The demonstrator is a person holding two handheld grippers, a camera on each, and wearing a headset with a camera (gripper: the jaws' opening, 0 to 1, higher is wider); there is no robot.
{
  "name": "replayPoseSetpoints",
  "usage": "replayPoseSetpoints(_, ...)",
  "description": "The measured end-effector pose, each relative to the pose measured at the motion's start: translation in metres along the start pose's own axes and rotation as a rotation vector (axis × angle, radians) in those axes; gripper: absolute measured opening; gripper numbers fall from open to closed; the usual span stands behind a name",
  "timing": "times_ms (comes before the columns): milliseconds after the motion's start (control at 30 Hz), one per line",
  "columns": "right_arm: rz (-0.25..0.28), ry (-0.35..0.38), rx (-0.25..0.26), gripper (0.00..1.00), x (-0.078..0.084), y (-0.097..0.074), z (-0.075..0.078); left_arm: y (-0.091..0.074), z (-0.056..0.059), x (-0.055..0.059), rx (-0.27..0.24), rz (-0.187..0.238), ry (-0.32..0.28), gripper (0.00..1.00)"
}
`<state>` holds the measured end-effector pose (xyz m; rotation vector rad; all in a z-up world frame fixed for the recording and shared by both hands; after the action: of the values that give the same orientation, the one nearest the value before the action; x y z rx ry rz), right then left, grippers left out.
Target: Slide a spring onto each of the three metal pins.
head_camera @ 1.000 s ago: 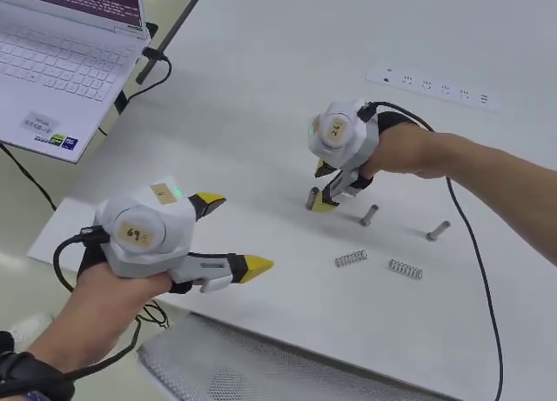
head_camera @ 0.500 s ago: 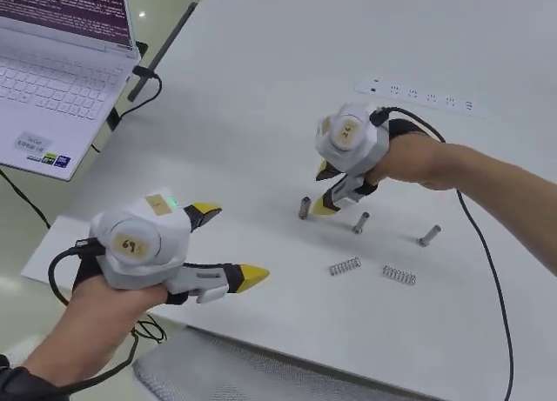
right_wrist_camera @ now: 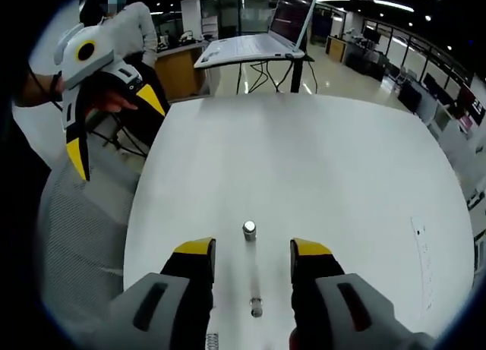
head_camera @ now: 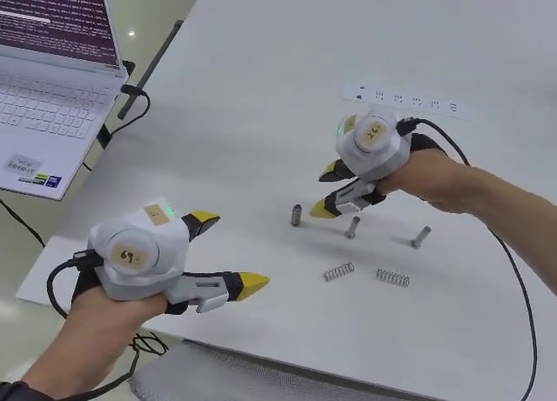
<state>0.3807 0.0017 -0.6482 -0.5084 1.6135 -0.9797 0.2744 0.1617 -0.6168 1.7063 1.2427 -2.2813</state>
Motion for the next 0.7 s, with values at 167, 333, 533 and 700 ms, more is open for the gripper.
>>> replayPoseSetpoints(167,0.033,0.043,0.011,0.39,0.007,-0.007,-0.002,0.001,0.003,-0.002,0.007,-0.003,0.008,0.65)
replayPoseSetpoints(333,0.048,0.069,0.038,0.40,0.015,-0.014,-0.003,0.003,0.004,-0.005,0.012,0.000,0.012,0.65)
replayPoseSetpoints(533,0.094,0.133,0.072,0.44,0.028,-0.029,-0.004,0.005,0.005,-0.007,0.018,0.002,0.017,0.65)
replayPoseSetpoints(700,0.117,0.175,0.098,0.47,0.042,-0.040,-0.008,0.007,0.007,-0.008,0.023,0.003,0.020,0.65)
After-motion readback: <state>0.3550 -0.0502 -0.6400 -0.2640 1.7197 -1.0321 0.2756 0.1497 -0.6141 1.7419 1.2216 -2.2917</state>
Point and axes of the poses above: the centre of the closed fingertips' face, and the gripper's own axes: y roughly forward along the fingers, z roughly to its right, x roughly out of its underside, the point moved 5 cm from there along -y, roughly backward along the fingers, and after that the axes turned 2 degrees about -z, right-handed, at the moved point
